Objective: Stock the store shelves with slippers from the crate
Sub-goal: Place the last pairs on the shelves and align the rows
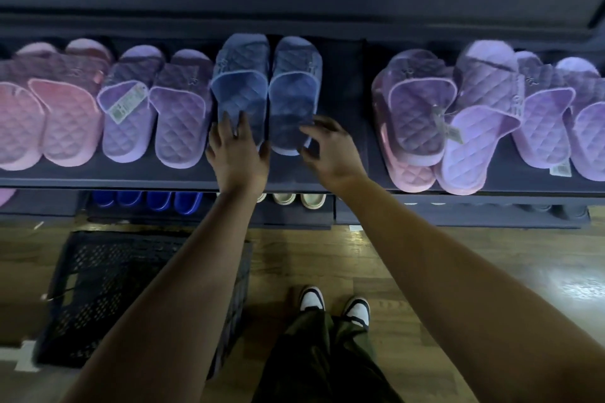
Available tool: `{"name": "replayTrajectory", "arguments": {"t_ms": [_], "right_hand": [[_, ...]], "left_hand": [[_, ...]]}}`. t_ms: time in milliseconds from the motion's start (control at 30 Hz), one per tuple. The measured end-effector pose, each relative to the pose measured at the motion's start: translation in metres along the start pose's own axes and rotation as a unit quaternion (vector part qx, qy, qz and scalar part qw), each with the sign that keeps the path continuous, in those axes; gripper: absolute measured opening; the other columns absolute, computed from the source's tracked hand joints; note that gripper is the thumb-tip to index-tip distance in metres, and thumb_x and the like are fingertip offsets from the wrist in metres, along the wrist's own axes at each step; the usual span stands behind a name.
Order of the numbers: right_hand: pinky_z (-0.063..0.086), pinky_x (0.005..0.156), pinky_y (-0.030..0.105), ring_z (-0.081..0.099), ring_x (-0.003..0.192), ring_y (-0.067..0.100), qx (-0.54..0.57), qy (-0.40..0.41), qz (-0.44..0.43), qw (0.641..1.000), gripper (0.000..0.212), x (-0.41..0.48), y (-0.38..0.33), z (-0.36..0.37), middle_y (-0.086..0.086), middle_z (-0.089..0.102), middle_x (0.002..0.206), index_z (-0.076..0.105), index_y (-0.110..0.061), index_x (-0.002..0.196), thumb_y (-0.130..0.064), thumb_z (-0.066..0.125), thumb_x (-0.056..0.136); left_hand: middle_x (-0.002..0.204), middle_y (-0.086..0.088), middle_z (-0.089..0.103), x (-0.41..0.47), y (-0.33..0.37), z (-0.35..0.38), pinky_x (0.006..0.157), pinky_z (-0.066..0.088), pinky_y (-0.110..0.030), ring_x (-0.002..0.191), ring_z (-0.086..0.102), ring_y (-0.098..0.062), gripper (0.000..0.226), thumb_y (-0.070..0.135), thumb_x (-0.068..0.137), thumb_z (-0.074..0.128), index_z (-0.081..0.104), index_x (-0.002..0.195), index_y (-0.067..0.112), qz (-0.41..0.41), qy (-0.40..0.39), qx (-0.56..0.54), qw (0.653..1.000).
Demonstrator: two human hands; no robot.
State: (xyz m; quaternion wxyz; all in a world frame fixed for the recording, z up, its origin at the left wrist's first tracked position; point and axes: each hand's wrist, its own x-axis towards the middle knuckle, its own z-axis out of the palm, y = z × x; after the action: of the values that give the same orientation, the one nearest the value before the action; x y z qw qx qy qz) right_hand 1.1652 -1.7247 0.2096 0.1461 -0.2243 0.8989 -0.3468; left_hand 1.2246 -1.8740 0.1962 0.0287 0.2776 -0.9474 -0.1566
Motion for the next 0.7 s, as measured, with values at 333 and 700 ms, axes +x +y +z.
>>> {"name": "replayTrajectory", "arguments": {"t_ms": [333, 700], "right_hand": [[0.049, 0.085, 0.042, 0.056, 0.099, 0.034, 0.017, 0.041, 0.059, 0.997, 0.015, 0.007, -0.002, 0.032, 0.014, 0.06, 0.108, 0.072, -0.013, 0.088, -0.024, 0.063, 0.083], [0.048, 0.09, 0.034, 0.054, 0.115, 0.027, -0.001, 0.063, 0.059, 0.996, 0.019, -0.025, 0.003, 0.036, 0.013, 0.056, 0.128, 0.074, -0.016, 0.099, -0.027, 0.066, 0.086]], "left_hand": [[0.143, -0.021, 0.033, 0.008, -0.018, 0.003, 0.103, 0.027, -0.04, 0.129, 0.03, -0.038, 0.052, 0.038, 0.086, 0.063, 0.046, 0.132, 0.019, -0.012, -0.001, -0.066, 0.998], [0.146, -0.027, 0.031, -0.027, -0.039, 0.006, 0.102, 0.035, -0.048, 0.131, 0.031, -0.044, 0.057, 0.039, 0.084, 0.066, 0.05, 0.134, 0.017, 0.038, 0.009, -0.067, 0.997]]}}
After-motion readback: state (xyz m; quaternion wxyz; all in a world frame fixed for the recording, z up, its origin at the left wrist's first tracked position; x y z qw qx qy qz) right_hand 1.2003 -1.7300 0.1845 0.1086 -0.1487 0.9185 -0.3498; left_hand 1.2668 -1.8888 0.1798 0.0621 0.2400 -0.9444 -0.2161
